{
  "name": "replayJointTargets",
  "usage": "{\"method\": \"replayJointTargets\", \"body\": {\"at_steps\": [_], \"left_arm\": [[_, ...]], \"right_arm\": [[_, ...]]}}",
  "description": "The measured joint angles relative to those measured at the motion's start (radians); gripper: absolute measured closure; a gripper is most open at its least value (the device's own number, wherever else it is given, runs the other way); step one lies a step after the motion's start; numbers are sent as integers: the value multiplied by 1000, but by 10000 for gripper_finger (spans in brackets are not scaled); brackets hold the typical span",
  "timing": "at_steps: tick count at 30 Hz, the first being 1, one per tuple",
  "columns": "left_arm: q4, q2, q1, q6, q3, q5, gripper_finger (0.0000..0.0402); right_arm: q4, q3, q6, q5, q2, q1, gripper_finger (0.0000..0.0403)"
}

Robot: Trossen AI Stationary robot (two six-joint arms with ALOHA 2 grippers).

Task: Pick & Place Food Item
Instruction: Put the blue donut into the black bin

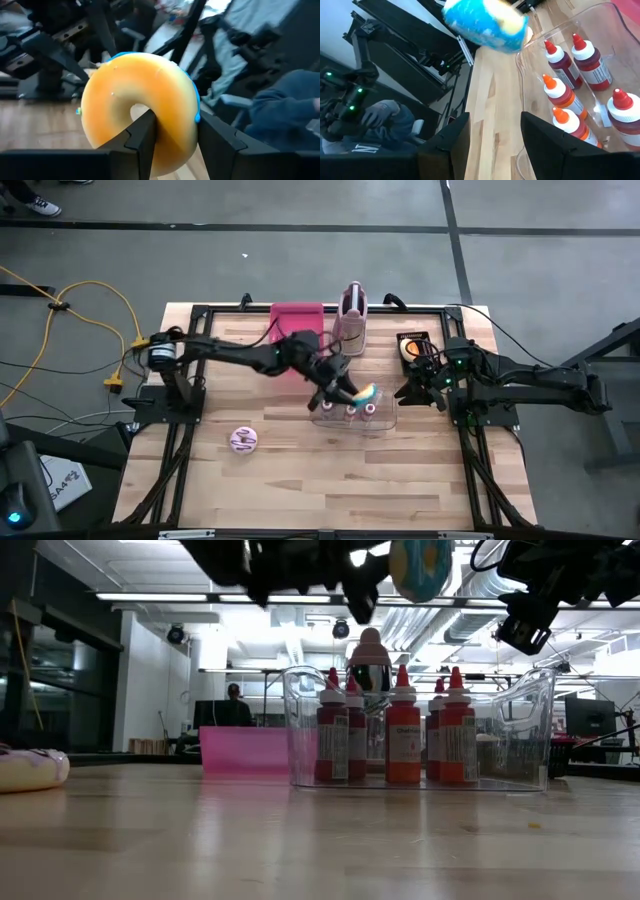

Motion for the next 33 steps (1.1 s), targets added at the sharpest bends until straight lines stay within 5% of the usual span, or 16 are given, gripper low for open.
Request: {"method": "replayJointTargets", "body": {"at_steps": [5, 16, 28, 33], "left_arm": [[168, 76, 59, -71, 0, 134, 273], [328, 94, 19, -111, 0, 179, 273], [329, 94, 6, -111, 0, 206, 273], [329, 94, 18, -111, 0, 217, 273]], "right_arm": [[0, 0, 0, 0, 0, 0, 240], [0, 0, 0, 0, 0, 0, 240], [0, 0, 0, 1, 0, 0, 240], [0, 0, 0, 98, 0, 0, 240]]}}
